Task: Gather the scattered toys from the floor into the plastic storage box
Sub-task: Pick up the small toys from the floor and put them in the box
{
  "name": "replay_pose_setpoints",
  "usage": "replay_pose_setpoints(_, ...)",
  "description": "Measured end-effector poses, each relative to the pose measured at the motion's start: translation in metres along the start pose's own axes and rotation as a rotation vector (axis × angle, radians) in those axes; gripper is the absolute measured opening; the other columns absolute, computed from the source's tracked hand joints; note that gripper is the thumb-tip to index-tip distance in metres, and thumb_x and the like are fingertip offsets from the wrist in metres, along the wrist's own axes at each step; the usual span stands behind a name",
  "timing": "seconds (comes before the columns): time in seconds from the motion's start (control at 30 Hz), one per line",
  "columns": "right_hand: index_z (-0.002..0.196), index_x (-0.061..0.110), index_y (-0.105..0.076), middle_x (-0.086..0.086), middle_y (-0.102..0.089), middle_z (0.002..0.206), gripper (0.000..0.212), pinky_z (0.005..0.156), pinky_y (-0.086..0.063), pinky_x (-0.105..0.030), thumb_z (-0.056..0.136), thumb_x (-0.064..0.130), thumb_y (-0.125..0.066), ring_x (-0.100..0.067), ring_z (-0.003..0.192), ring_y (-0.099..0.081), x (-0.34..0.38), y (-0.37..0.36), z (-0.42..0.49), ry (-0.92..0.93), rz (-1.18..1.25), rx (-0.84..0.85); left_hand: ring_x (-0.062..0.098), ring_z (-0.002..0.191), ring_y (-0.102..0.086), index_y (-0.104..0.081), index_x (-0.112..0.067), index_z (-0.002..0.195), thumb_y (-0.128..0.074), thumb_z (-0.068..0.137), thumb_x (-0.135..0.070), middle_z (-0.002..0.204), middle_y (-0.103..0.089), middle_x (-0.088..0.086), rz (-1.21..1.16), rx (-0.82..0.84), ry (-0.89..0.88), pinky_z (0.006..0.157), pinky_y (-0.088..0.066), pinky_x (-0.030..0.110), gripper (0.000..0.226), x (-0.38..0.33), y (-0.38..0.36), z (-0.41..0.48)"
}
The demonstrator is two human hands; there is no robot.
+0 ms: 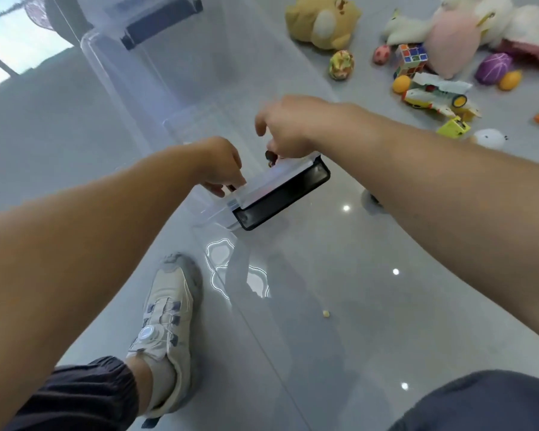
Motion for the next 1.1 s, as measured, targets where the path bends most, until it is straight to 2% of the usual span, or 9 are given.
replay_pose_setpoints(0.13,0.111,0.023,-0.065,-0.003,-0.068,0.109,0.026,0.084,-0.053,-0.041,0.091,0.027,-0.049,-0.028,0.101,-0.062,-0.015,0.026,-0.019,-0.016,0.169,-0.312,0.033,0.096,-0.061,-0.058,-0.007,0.13,-0.076,0.085,-0.022,0.115,-0.049,0.007,0.148,-0.092,-0.041,0.075,-0.06,0.041,0.051,0.0,0.012,0.007)
replay_pose_setpoints(0.23,0.098,0.019,-0.068,0.0,-0.07,0.091,0.025,0.073,-0.053,-0.038,0.088,0.029,-0.047,-0.023,0.086,-0.063,-0.041,0.039,-0.06,-0.077,0.37,-0.576,0.03,0.085,-0.057,-0.062,-0.011,0.1,-0.058,0.087,-0.019,0.098,-0.059,0.008,0.236,-0.479,-0.22,0.071,-0.045,0.033,0.016,-0.042,0.047,-0.02)
replay_pose_setpoints(0.33,0.093,0.013,-0.065,0.001,-0.064,0.079,0.023,0.065,-0.049,-0.032,0.09,0.026,-0.047,-0.016,0.075,-0.059,-0.081,0.03,-0.098,-0.179,0.61,-0.746,0.02,0.078,-0.051,-0.058,-0.015,0.098,-0.047,0.087,-0.021,0.09,-0.058,0.0,0.054,-0.772,-0.611,0.068,-0.041,0.031,0.017,-0.101,0.042,-0.091)
replay_pose_setpoints(0.43,0.086,0.01,-0.061,-0.012,-0.062,0.076,0.019,0.062,-0.048,-0.033,0.087,0.022,-0.047,-0.021,0.07,-0.059,-0.145,-0.01,-0.128,-0.459,0.908,-0.866,0.015,0.069,-0.049,-0.061,-0.016,0.097,-0.049,0.088,-0.025,0.079,-0.054,-0.007,0.162,-0.463,-1.082,0.064,-0.044,0.032,0.017,-0.155,-0.052,-0.145)
replay_pose_setpoints(0.57,0.079,0.019,-0.06,-0.009,-0.068,0.085,0.021,0.068,-0.055,-0.04,0.072,0.028,-0.042,-0.028,0.079,-0.067,-0.212,-0.107,-0.166,-0.888,1.065,-0.66,0.02,0.091,-0.057,-0.059,-0.022,0.115,-0.06,0.092,-0.032,0.098,-0.055,-0.004,0.471,0.159,-0.807,0.076,-0.049,0.032,0.026,-0.113,-0.212,-0.094)
replay_pose_setpoints(0.63,0.078,0.022,-0.06,-0.009,-0.07,0.092,0.022,0.077,-0.058,-0.045,0.07,0.029,-0.041,-0.033,0.09,-0.068,-0.231,-0.15,-0.188,-0.992,1.01,-0.552,0.025,0.103,-0.058,-0.058,-0.022,0.119,-0.069,0.086,-0.032,0.11,-0.055,0.0,0.543,0.328,-0.645,0.079,-0.046,0.032,0.036,-0.074,-0.272,-0.066)
replay_pose_setpoints(0.8,0.078,0.024,-0.059,-0.006,-0.068,0.089,0.013,0.078,-0.059,-0.045,0.078,0.028,-0.047,-0.033,0.086,-0.068,-0.236,-0.203,-0.227,-0.997,0.915,-0.419,0.029,0.098,-0.061,-0.06,-0.017,0.105,-0.079,0.075,-0.022,0.111,-0.055,0.005,0.639,0.332,-0.594,0.078,-0.05,0.034,0.037,-0.037,-0.327,-0.042)
replay_pose_setpoints(0.97,0.092,0.017,-0.065,-0.003,-0.064,0.082,0.018,0.072,-0.054,-0.037,0.085,0.022,-0.05,-0.031,0.084,-0.066,-0.226,-0.23,-0.244,-0.949,0.893,-0.349,0.029,0.096,-0.062,-0.065,-0.015,0.094,-0.07,0.081,-0.011,0.105,-0.063,0.007,0.669,0.251,-0.657,0.069,-0.043,0.029,0.015,-0.042,-0.33,-0.033)
replay_pose_setpoints(1.1,0.09,0.016,-0.065,-0.004,-0.066,0.084,0.017,0.077,-0.059,-0.043,0.086,0.021,-0.05,-0.031,0.085,-0.067,-0.227,-0.238,-0.249,-0.947,0.931,-0.33,0.029,0.09,-0.063,-0.06,-0.021,0.083,-0.064,0.082,-0.018,0.092,-0.065,0.004,0.614,0.215,-0.617,0.065,-0.04,0.028,0.004,-0.053,-0.317,-0.024)
Point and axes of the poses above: each hand's wrist, its own z-axis towards the middle knuckle, its own y-axis out of the back of the hand, x = y × z, the point moved 10 cm from there along z, towards the middle knuckle
